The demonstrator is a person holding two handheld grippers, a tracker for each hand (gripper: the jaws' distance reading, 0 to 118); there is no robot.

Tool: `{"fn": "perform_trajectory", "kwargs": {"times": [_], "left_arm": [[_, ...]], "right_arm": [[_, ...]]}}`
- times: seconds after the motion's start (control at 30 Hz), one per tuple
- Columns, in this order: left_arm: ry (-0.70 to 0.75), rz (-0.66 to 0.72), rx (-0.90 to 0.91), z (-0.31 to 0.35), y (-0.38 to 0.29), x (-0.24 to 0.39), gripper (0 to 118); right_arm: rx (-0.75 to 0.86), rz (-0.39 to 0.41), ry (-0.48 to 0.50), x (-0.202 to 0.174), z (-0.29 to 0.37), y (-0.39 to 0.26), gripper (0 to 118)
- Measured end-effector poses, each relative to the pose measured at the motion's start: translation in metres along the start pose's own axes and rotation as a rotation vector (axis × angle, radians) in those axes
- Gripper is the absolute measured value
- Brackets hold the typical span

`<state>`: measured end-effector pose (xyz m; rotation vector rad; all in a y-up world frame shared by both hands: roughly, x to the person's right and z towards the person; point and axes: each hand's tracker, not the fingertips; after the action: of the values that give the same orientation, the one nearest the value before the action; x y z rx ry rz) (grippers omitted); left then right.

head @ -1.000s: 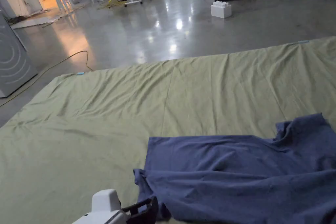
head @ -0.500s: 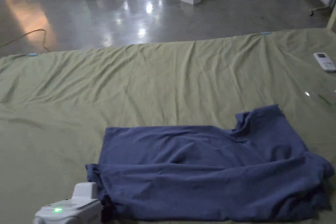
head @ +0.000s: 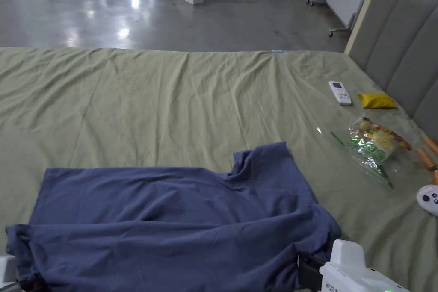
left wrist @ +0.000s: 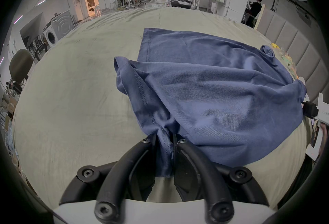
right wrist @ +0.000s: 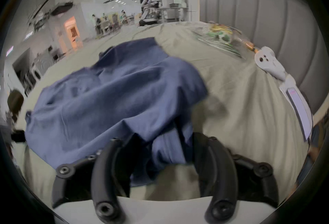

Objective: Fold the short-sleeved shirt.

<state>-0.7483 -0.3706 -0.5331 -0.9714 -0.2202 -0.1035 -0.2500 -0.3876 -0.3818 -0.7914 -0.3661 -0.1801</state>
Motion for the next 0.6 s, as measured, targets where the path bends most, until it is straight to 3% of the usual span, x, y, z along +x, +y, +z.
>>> {"fn": "perform_trajectory", "kwargs": {"times": [0.07, 0.1, 0.17, 0.2, 0.23, 0.27, 0.37, 0.53, 0.6], "left_arm": [[0.001, 0.000, 0.004, 0.001, -0.001, 0.001, 17], [0.006, -0.005, 0.008, 0.001, -0.001, 0.002, 17], [0.007, -0.022, 0.005, 0.003, 0.000, 0.003, 15], [0.003, -0.030, -0.007, -0.001, 0.003, -0.003, 9], [-0.007, -0.021, -0.019, -0.002, 0.007, -0.008, 9], [-0.024, -0.010, -0.019, 0.004, 0.011, -0.012, 9], [-0.038, 0.049, 0.123, 0.040, 0.009, -0.020, 8], [-0.040, 0.046, 0.171, 0.092, 0.003, -0.029, 8], [-0.043, 0.042, 0.191, 0.111, -0.010, -0.031, 8]], "right_arm": [[0.071, 0.143, -0.055, -0.019, 0.008, -0.004, 23], [0.074, 0.191, -0.016, -0.025, 0.010, -0.004, 20], [0.045, 0.216, -0.057, -0.028, 0.006, -0.001, 11], [0.006, 0.114, -0.011, -0.021, 0.005, -0.002, 9], [0.026, 0.063, 0.038, -0.014, 0.008, 0.002, 9], [0.034, 0.026, 0.002, -0.012, 0.015, 0.004, 9], [0.075, 0.071, -0.075, -0.012, 0.045, 0.012, 9], [0.118, 0.004, -0.083, -0.005, 0.096, 0.009, 9], [0.116, 0.016, -0.089, -0.003, 0.115, 0.003, 9]]}}
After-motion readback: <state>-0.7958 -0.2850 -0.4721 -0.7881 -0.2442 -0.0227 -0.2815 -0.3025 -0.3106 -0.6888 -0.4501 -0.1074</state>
